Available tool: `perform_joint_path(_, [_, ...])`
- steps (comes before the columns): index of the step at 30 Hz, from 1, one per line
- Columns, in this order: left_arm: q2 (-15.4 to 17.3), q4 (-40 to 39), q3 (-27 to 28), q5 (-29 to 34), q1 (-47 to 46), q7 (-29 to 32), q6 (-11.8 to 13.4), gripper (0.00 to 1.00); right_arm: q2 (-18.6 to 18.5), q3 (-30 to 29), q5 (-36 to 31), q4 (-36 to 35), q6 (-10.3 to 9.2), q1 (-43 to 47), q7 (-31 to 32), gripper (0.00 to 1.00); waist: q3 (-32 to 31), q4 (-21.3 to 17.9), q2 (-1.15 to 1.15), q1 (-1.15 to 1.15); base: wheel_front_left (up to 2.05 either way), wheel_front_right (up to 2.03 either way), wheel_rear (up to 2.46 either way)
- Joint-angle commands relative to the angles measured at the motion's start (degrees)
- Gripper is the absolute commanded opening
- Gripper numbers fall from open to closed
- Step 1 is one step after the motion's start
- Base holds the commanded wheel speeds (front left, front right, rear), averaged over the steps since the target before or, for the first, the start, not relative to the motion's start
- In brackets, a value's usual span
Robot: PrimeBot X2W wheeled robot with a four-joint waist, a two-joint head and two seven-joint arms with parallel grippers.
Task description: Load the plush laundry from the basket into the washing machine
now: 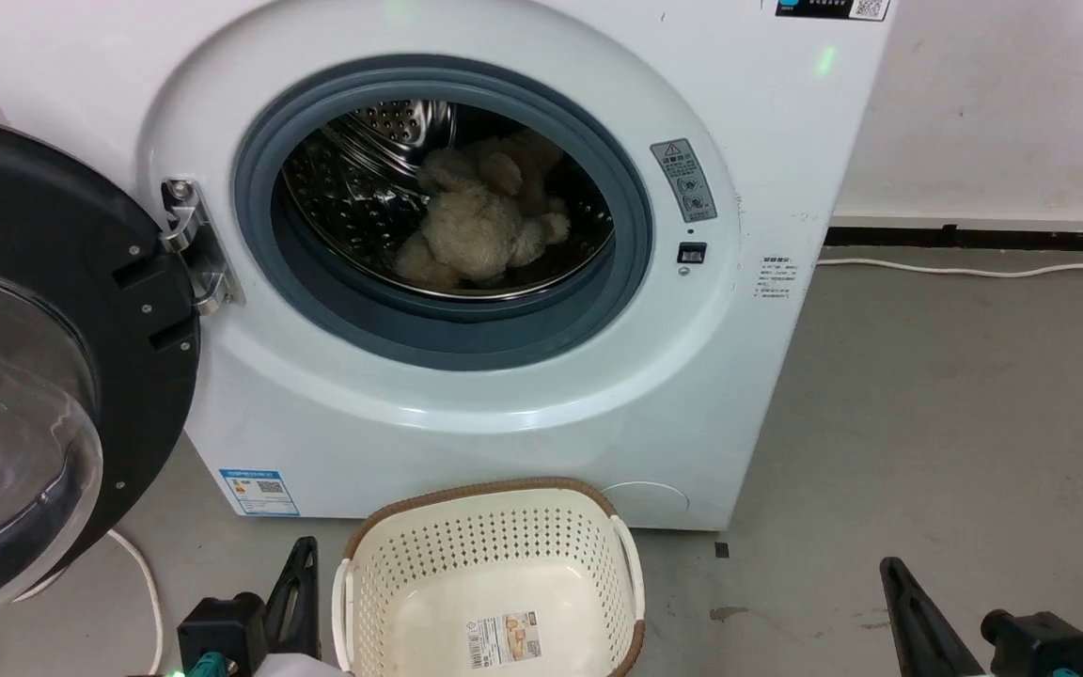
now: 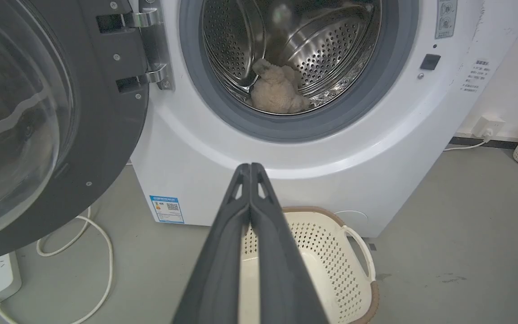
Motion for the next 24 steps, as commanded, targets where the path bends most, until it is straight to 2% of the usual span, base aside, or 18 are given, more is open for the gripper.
perform_joint_path(1, [-0.34, -0.48, 0.41, 0.75, -0.99, 0.17, -0.46, 0.0, -0.01, 0.1, -0.48, -0.45, 0.01, -0.74, 0.23, 0.0, 0.03, 0.03, 0.0, 0.0, 0.0, 0.0, 0.0])
perform_joint_path(24, [-1.75, -1.65, 2.31, 3.74, -1.8, 1.84, -2.01, 0.0, -0.01, 0.21, -2.62, -1.68, 0.02, -2.43, 1.9, 0.0, 0.41, 0.41, 0.0, 0.0, 0.0, 0.0, 0.0])
